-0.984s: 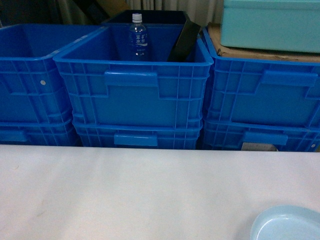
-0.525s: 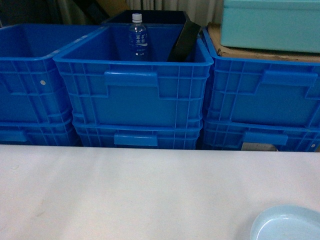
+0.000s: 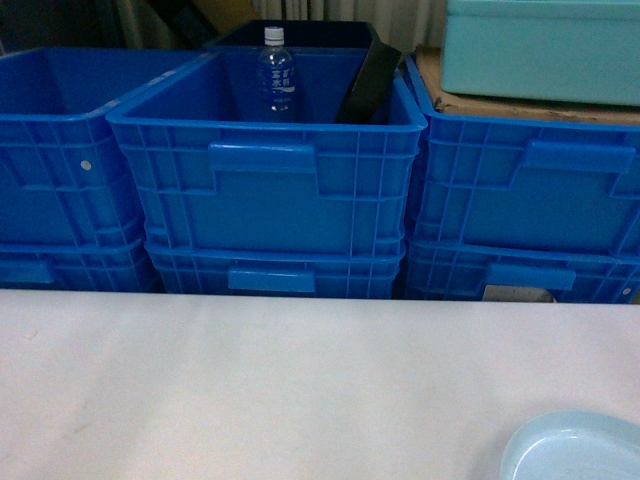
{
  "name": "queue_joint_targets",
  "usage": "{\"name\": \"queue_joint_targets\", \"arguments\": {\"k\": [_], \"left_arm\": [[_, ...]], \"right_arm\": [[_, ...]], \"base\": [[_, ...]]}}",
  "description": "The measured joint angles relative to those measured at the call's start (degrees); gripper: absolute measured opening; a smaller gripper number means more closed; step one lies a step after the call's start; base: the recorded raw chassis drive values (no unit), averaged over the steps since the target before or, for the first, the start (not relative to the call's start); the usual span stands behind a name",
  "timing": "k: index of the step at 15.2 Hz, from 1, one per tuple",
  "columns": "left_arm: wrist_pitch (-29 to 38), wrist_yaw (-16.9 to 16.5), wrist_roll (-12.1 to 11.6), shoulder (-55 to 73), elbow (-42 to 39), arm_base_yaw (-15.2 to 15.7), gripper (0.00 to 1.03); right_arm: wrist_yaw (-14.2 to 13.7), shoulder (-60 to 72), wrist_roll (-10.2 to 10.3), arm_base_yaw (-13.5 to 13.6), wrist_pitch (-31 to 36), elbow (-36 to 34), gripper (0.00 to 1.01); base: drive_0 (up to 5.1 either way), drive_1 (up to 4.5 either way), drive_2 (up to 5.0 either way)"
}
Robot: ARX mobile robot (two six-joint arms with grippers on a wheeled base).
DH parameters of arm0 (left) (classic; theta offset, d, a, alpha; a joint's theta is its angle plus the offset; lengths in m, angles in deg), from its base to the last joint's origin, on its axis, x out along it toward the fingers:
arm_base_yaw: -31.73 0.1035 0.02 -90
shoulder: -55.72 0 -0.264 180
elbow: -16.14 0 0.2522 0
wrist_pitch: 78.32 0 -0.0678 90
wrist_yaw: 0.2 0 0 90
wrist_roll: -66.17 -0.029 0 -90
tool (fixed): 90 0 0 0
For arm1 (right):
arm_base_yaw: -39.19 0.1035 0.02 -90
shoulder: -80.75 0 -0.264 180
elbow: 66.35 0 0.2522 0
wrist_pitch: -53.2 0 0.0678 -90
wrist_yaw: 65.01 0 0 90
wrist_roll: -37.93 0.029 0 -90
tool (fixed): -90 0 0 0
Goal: Place blue tray on left shelf second layer neatly
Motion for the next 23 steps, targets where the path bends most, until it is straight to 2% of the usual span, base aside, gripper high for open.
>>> {"name": "queue_joint_targets", "arguments": {"k": [1,2,3,4,5,6,7,8,10,11,12,14,16,18,20,23], "left_arm": [[0.0,0.0,0.0,0.0,0.0,0.0,0.98],[0.0,-0.1,0.0,0.0,0.0,0.0,0.98],[0.0,-0.1,0.0,0.0,0.0,0.0,0.98],[0.0,0.0,0.0,0.0,0.0,0.0,0.98],[0.0,-0.1,0.0,0.0,0.0,0.0,0.98],[0.0,-0.1,0.0,0.0,0.0,0.0,0.98],[0.0,0.0,0.0,0.0,0.0,0.0,0.98],[0.0,-0.1,0.0,0.0,0.0,0.0,0.98],[0.0,0.0,0.0,0.0,0.0,0.0,0.98],[0.0,0.0,0.0,0.0,0.0,0.0,0.98],[0.0,-0.1,0.0,0.0,0.0,0.0,0.98],[0.0,-0.1,0.0,0.0,0.0,0.0,0.98],[0.0,-0.1,0.0,0.0,0.0,0.0,0.98],[0.0,-0.1,0.0,0.0,0.0,0.0,0.98],[0.0,-0.1,0.0,0.0,0.0,0.0,0.98],[0.0,-0.1,0.0,0.0,0.0,0.0,0.98]], "right_arm": [[-0.3,7.0,1.3,2.0,5.4,1.5,0.98],[2.1,20.3,3.1,3.4,11.3,7.4,0.98],[6.4,32.8,5.9,1.5,11.7,15.7,0.98],[9.9,44.3,8.7,-0.7,6.3,22.8,0.98],[16.3,57.6,12.3,-3.1,0.0,28.5,0.98],[24.3,69.7,14.2,-6.4,-4.4,31.4,0.98],[26.7,77.5,13.0,-9.5,-6.2,31.7,0.98],[26.9,80.3,10.3,-11.6,-6.6,31.3,0.98],[27.6,82.9,3.6,-16.7,-5.6,30.3,0.98],[28.4,84.0,1.3,-18.6,-5.9,29.4,0.98],[28.7,85.5,-0.9,-20.0,-5.1,28.8,0.98],[30.1,91.3,-3.7,-23.6,-2.2,28.6,0.98],[30.6,96.5,-5.3,-25.6,0.6,26.8,0.98],[32.0,97.9,-5.5,-25.8,2.7,25.1,0.98],[32.5,97.8,-5.4,-23.5,4.9,22.8,0.98],[32.7,98.6,-3.9,-20.5,10.8,20.1,0.98]], "base": [[0.0,0.0,0.0],[0.0,0.0,0.0],[0.0,0.0,0.0],[0.0,0.0,0.0],[0.0,0.0,0.0],[0.0,0.0,0.0],[0.0,0.0,0.0],[0.0,0.0,0.0],[0.0,0.0,0.0],[0.0,0.0,0.0],[0.0,0.0,0.0],[0.0,0.0,0.0],[0.0,0.0,0.0],[0.0,0.0,0.0],[0.0,0.0,0.0],[0.0,0.0,0.0]]}}
